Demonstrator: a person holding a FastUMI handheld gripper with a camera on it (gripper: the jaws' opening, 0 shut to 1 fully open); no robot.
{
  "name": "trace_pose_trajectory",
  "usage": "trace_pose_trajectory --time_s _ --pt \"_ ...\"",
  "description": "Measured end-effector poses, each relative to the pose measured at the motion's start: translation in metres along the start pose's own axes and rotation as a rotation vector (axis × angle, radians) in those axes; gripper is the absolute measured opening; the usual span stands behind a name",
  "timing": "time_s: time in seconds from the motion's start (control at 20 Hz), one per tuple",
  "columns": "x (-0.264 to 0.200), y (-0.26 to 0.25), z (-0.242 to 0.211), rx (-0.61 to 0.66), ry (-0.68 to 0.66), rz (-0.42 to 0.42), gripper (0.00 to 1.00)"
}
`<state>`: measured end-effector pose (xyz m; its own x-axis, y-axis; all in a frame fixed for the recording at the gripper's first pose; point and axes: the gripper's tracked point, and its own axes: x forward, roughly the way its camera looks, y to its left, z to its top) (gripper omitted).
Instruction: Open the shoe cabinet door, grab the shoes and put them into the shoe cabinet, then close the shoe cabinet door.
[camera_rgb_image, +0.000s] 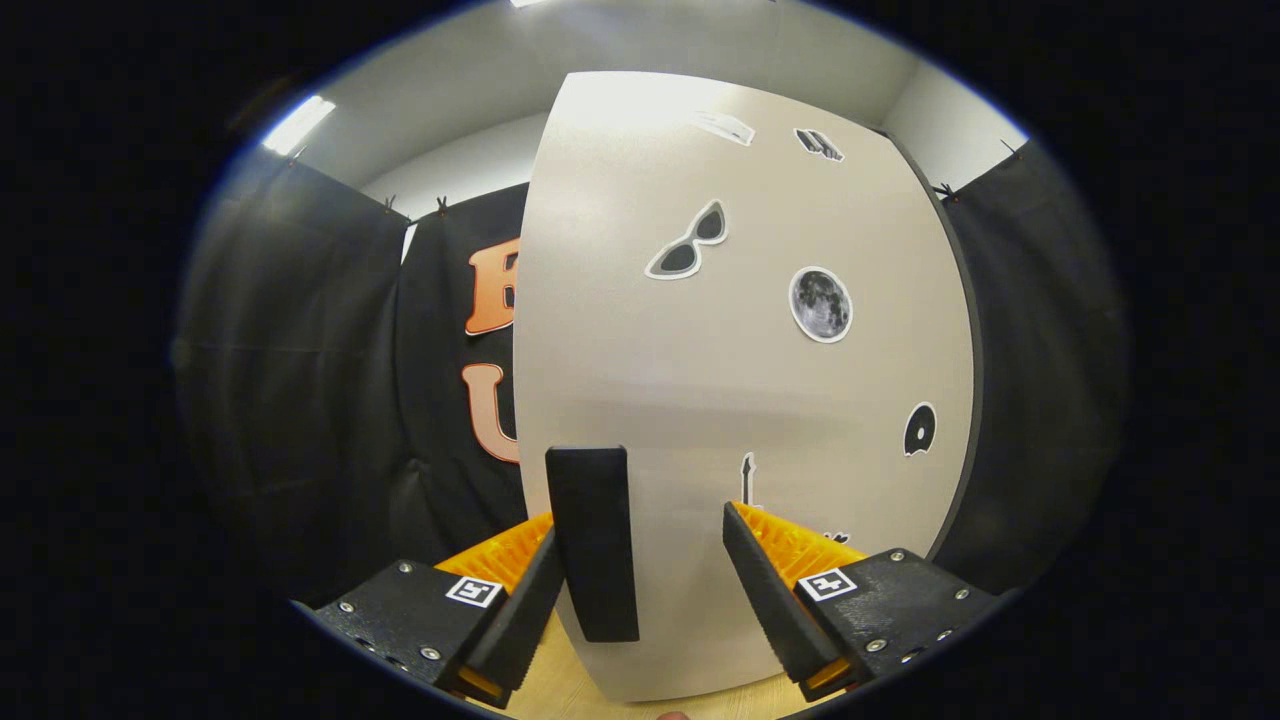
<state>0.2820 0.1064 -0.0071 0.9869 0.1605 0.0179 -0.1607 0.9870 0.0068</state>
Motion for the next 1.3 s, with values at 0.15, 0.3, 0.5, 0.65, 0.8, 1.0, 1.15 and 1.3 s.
trace_pose_trajectory --time_s 0.15,0.3,0.5,0.65,0.8,1.0,1.15,1.3 --pt "0.013 0.006 0.0 0.005 0.008 -0.035 0.92" --pt "0.016 0.005 0.0 0.013 0.012 -0.062 0.92" --pt "0.022 0.005 -0.002 0.018 0.014 -0.089 0.92" --pt "0.026 0.005 -0.004 0.018 0.021 -0.105 0.92" --pt "0.029 0.008 -0.007 0.027 0.028 -0.105 0.92" --pt "0.027 0.013 -0.004 0.011 0.008 -0.105 0.93" --pt "0.017 0.014 0.001 0.032 -0.002 -0.098 0.93" --pt "-0.001 0.012 0.008 0.047 -0.01 -0.091 0.93"
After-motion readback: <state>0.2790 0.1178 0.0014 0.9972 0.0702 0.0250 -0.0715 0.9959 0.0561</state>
